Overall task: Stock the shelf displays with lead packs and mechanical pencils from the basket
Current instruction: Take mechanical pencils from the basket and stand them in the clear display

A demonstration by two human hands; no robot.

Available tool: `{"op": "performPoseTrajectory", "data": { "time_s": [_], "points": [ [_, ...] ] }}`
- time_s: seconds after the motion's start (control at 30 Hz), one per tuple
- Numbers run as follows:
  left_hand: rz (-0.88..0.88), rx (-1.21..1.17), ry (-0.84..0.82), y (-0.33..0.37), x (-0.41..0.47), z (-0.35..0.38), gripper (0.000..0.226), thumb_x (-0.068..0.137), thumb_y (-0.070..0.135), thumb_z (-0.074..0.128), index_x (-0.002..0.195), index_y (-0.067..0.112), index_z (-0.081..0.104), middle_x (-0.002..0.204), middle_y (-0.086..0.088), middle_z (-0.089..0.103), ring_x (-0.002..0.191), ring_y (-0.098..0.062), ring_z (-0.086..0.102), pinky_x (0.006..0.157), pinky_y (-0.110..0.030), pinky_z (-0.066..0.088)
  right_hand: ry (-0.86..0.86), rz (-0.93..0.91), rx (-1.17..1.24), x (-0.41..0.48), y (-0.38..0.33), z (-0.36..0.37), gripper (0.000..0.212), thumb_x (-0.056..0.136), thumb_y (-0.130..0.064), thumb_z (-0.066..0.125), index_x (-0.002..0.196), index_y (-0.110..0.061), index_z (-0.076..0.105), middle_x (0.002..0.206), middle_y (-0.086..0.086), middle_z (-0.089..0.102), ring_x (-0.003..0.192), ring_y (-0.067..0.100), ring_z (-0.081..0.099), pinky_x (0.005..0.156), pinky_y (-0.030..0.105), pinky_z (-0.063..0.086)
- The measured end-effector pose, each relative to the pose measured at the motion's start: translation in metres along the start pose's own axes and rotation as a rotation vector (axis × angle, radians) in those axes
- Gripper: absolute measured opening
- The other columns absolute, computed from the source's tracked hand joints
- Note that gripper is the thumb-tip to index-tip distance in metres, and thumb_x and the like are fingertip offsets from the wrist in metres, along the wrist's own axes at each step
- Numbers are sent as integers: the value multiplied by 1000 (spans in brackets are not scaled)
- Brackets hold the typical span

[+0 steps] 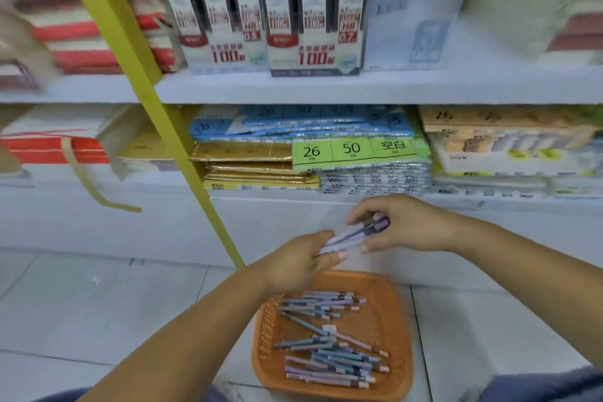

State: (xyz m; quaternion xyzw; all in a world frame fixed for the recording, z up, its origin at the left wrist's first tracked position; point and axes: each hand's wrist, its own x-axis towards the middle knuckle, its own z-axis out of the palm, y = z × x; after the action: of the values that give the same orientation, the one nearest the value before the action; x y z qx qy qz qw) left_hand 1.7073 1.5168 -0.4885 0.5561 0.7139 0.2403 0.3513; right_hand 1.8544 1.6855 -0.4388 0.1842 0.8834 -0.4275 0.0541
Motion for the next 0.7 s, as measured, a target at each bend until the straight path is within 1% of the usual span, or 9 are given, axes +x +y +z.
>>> {"op": "performPoseTrajectory", "data": {
  "time_s": [0.07,0.13,0.2,0.3,0.4,0.47,0.53,0.6,0.7],
  "points": [
    [11,-92,72,18,-8,-16,17,103,37,50,100,21,52,76,1,46,65,-14,43,63,-29,35,104,-34,294,-13,-16,-15,32,79,-7,78,106,-19,67,98,2,70,85,13,67,72,26,56],
    [21,-195,153,35,-14,-27,28,103,36,52,114,11,55,74,2,45,61,-10,41,59,-27,35,260,-97,566,-23,-32,-22,35,79,2,74,110,-12,65,99,8,72,86,21,70,69,26,56],
    [27,-312,215,52,-17,-34,28,102,37,53,122,17,55,71,5,44,54,-6,38,52,-22,33,438,-140,822,-29,-47,-24,38,75,0,74,110,-8,63,97,13,72,85,27,72,69,26,57],
    [64,-461,262,79,-17,-43,14,103,35,53,115,28,56,67,9,43,50,-4,35,46,-19,29,608,-220,1061,-35,-68,-30,30,72,-8,73,100,-3,64,90,12,73,81,23,73,66,23,57],
    [104,-470,332,102,-15,-55,10,103,32,54,112,32,59,61,15,45,51,-4,35,46,-18,30,732,-257,953,-41,-87,-44,13,82,-6,71,95,-7,69,87,9,74,79,22,73,65,22,57],
    [125,-451,391,114,-14,-67,13,102,33,54,114,35,60,59,17,47,52,-4,37,48,-19,31,762,-296,909,-46,-98,-60,11,86,-8,68,96,-12,69,86,8,75,78,25,74,64,25,58],
    [147,-392,467,123,-12,-81,11,101,38,54,110,40,60,59,19,49,53,-2,39,49,-18,33,803,-375,881,-50,-110,-84,13,90,-9,63,100,-17,65,87,9,75,78,26,74,63,26,58],
    [160,-413,564,133,-11,-96,9,100,42,53,101,36,59,61,16,48,51,-2,40,49,-18,35,934,-481,796,-55,-122,-113,18,93,-9,60,104,-24,61,89,7,74,79,23,73,62,25,58],
    [202,-528,686,150,-8,-121,12,100,41,54,93,33,59,64,8,45,49,-7,38,45,-22,34,1104,-658,462,-57,-139,-155,31,94,-12,61,105,-40,53,94,2,70,87,15,71,69,25,58]
  ]
}}
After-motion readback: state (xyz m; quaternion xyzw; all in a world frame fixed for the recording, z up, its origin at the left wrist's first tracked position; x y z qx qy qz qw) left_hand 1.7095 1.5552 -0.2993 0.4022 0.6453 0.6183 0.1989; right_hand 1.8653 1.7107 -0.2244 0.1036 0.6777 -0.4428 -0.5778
